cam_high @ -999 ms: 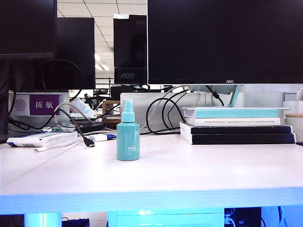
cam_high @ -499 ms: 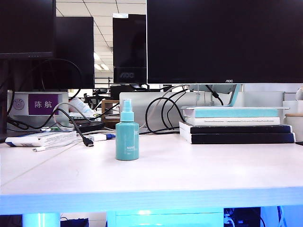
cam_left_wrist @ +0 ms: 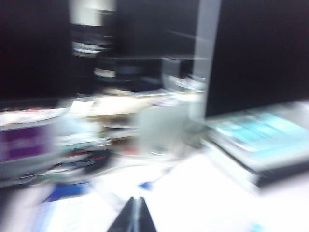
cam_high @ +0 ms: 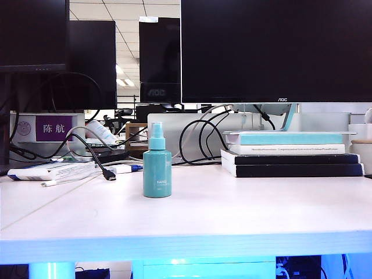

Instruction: Pick up the sprayer with the left hand and remove the lid with the right hand then place it on the table.

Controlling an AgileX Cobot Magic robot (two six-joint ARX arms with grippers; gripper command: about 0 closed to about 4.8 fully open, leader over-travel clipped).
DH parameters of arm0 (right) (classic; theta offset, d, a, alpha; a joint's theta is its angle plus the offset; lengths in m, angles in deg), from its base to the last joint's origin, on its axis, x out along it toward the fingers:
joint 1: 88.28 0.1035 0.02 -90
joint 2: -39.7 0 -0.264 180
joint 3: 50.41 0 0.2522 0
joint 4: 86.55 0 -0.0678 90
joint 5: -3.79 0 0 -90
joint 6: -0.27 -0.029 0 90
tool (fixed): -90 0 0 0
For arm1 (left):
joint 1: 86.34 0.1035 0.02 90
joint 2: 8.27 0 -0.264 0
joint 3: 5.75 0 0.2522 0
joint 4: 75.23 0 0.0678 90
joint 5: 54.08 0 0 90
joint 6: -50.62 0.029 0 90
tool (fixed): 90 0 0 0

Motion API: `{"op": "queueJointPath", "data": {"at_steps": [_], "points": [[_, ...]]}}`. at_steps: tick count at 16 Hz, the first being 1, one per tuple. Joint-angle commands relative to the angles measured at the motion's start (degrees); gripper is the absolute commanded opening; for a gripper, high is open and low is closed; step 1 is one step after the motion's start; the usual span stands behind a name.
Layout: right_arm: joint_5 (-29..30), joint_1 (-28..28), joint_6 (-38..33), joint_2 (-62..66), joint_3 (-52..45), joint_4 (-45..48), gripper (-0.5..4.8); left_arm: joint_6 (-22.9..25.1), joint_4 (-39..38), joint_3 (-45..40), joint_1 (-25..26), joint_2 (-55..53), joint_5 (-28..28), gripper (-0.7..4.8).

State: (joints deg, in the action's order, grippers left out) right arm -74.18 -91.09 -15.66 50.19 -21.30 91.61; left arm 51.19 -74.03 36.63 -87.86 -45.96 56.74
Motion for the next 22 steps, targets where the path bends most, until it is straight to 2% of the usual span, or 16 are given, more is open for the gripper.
{"op": "queueJointPath", "data": {"at_steps": [1,2,3,4,5,6,7,9,12,14,15,19,22], "points": [[5.7,0.0,-2.1,14.2,11.7,3.3,-0.02,1.9,8.6,2.7,-0.1,-18.6,11.0,3.88],[10.1,0.0,-2.1,21.0,16.7,1.4,-0.02,3.9,10.6,3.8,-0.4,-25.2,16.1,4.79],[17.7,0.1,-2.4,30.2,22.6,-0.8,-0.02,10.8,10.8,5.6,-1.3,-32.7,20.9,4.79],[22.2,0.0,-3.3,35.5,25.5,-1.3,-0.01,14.8,10.9,6.0,-2.0,-35.5,22.0,4.79],[26.2,0.0,-3.7,41.0,28.0,-1.6,-0.01,21.0,10.9,6.4,-3.7,-38.6,21.9,4.79],[28.3,0.0,-3.7,48.6,31.5,-2.1,-0.01,29.8,10.9,6.7,-5.3,-43.5,21.5,4.79],[29.6,0.0,-3.7,52.9,33.4,-2.1,-0.01,32.3,10.9,7.1,-6.3,-46.6,20.7,4.79],[35.1,0.0,-3.8,62.0,38.1,-3.3,-0.01,34.5,10.9,9.8,-8.7,-54.6,21.2,4.79],[38.3,0.0,-3.8,67.5,39.6,-3.2,-0.01,34.5,10.8,15.4,-13.0,-62.2,21.7,4.79],[38.3,0.0,-2.9,67.8,39.5,-3.1,-0.01,28.9,8.3,21.3,-14.1,-66.8,24.6,4.79],[38.1,0.0,-2.3,67.8,39.5,-3.1,-0.01,27.5,8.0,23.8,-14.5,-68.9,26.4,4.79],[37.9,0.0,-1.9,67.8,39.5,-3.1,-0.01,25.8,7.0,24.7,-15.2,-72.8,28.4,4.79],[36.6,0.0,-1.9,67.8,39.5,-3.1,-0.01,21.9,13.1,24.7,-15.8,-76.3,30.7,4.79]]}}
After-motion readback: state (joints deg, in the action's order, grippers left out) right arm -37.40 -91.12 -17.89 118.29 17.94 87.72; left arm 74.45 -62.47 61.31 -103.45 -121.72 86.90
